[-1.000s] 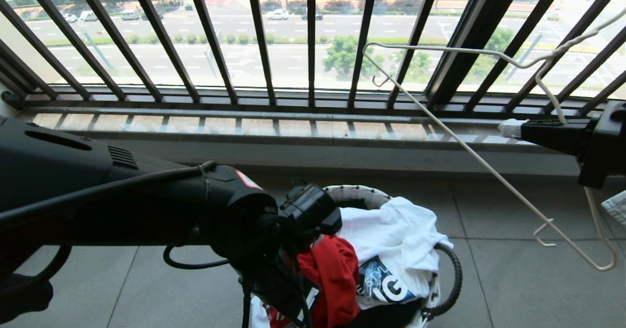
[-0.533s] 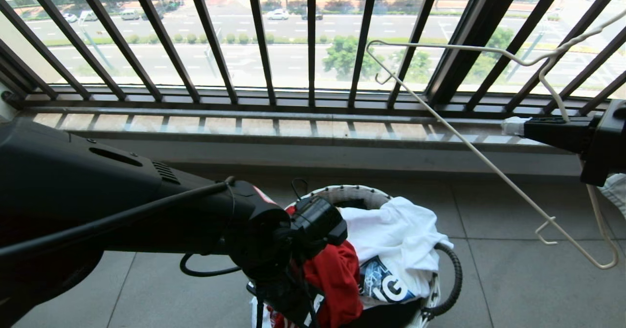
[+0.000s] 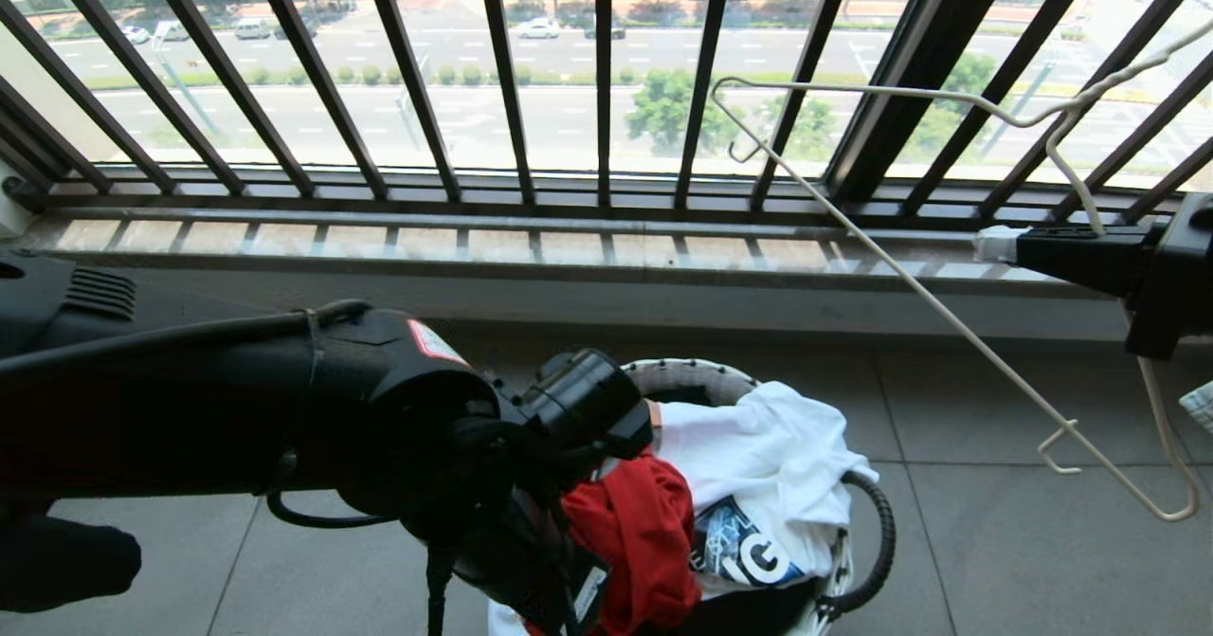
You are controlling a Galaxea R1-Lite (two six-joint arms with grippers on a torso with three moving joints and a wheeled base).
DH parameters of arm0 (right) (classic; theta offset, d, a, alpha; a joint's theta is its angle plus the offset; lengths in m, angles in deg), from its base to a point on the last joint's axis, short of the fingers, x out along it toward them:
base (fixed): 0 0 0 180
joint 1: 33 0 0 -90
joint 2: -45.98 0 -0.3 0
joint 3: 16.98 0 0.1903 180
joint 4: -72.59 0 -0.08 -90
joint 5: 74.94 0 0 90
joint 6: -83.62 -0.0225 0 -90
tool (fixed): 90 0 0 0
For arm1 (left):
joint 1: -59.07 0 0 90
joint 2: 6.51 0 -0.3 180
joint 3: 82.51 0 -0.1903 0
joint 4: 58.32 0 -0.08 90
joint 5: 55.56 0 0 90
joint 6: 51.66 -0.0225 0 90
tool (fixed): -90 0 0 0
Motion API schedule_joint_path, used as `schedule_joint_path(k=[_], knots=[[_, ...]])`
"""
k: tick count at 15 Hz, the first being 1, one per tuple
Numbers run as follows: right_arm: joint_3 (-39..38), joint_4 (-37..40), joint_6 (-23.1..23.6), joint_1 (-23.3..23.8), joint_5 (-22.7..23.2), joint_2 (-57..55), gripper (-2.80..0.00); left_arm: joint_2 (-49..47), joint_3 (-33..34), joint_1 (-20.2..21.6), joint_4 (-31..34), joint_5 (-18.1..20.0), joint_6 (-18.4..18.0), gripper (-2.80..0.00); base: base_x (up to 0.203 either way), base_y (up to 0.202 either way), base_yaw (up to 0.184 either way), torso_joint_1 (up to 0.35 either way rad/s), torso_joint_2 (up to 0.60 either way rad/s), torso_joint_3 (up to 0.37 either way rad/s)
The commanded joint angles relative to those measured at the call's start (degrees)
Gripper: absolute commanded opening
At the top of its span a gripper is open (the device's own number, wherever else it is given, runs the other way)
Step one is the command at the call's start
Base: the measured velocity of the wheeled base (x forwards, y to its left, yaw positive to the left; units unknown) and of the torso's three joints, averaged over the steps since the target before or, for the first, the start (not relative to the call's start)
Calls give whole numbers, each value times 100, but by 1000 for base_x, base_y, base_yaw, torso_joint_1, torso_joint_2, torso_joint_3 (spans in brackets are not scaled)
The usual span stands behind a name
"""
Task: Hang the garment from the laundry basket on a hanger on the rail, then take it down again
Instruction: Pick up clothes from the basket
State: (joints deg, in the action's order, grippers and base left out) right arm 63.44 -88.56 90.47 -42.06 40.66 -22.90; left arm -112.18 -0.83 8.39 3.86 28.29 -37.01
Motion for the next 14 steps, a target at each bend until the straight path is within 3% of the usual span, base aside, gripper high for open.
schedule_joint_path(k=[1, 4, 5, 7, 10, 13, 14], knots=[[8, -5, 7, 0, 15, 15, -280, 413, 6, -20, 86, -30, -15, 0, 0, 0, 0, 0, 0, 0], [8, -9, 0, 44, 15, 15, -280, 724, -11, 157, 85, -300, -74, 0, 0, 0, 0, 0, 0, 0], [8, -5, 0, 44, 15, 15, -280, 747, -27, 318, 83, -333, -172, -280, 0, 0, 0, 0, 0, 0], [8, -5, 0, 44, 15, 15, -280, 749, -43, 676, 57, -348, -424, -280, 0, 0, 0, 0, 0, 0], [-1, -5, 9, 44, 24, 15, -280, 645, -72, 1380, -30, -301, -1112, -280, 0, 0, 0, 0, 0, 0], [-1, -5, 9, 44, 24, 23, -280, 136, 96, 1767, -1056, -2, -1434, -280, 0, 0, 0, 0, 0, 0], [-1, -5, 0, 44, 24, 23, -280, -20, 201, 1898, -1397, 100, -1691, -280, 0, 0, 0, 0, 0, 0]])
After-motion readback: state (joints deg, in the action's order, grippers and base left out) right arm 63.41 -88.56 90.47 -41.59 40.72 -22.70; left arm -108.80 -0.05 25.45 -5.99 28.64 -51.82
